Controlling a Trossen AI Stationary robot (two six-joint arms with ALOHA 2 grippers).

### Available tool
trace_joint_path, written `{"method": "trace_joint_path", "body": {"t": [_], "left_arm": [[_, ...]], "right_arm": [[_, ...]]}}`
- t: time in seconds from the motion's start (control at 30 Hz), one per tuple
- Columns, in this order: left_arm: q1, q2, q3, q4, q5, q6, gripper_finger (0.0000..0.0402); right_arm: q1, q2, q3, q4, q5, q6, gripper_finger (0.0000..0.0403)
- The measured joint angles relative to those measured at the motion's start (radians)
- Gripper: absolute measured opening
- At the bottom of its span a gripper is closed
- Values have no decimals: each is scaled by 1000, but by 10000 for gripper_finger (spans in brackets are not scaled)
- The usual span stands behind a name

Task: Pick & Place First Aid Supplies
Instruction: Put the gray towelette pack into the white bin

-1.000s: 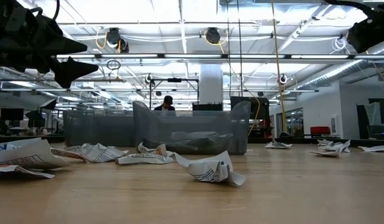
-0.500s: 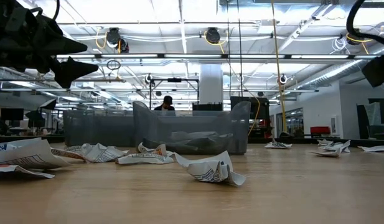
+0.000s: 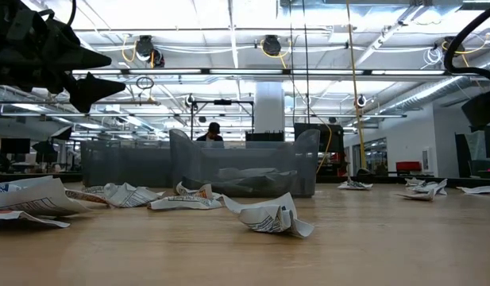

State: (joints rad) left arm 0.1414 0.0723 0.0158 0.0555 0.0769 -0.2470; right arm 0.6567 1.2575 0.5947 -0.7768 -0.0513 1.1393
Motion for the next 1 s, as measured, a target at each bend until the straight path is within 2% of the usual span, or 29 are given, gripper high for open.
{"method": "trace_joint_path", "body": {"t": [0.2, 0.3, 0.47, 0.77, 1.0], "left_arm": [[0, 0, 0, 0, 0, 0, 310], [0, 0, 0, 0, 0, 0, 310], [0, 0, 0, 0, 0, 0, 310], [0, 0, 0, 0, 0, 0, 310], [0, 0, 0, 0, 0, 0, 310]], "right_arm": [[0, 0, -1, -8, 3, 0, 43], [0, 0, -1, -2, -1, 0, 9], [-17, 0, 30, -65, -7, -4, 5], [-96, -13, 224, -265, -9, -177, 2], [-166, -13, 363, -416, -6, -254, 1]]}}
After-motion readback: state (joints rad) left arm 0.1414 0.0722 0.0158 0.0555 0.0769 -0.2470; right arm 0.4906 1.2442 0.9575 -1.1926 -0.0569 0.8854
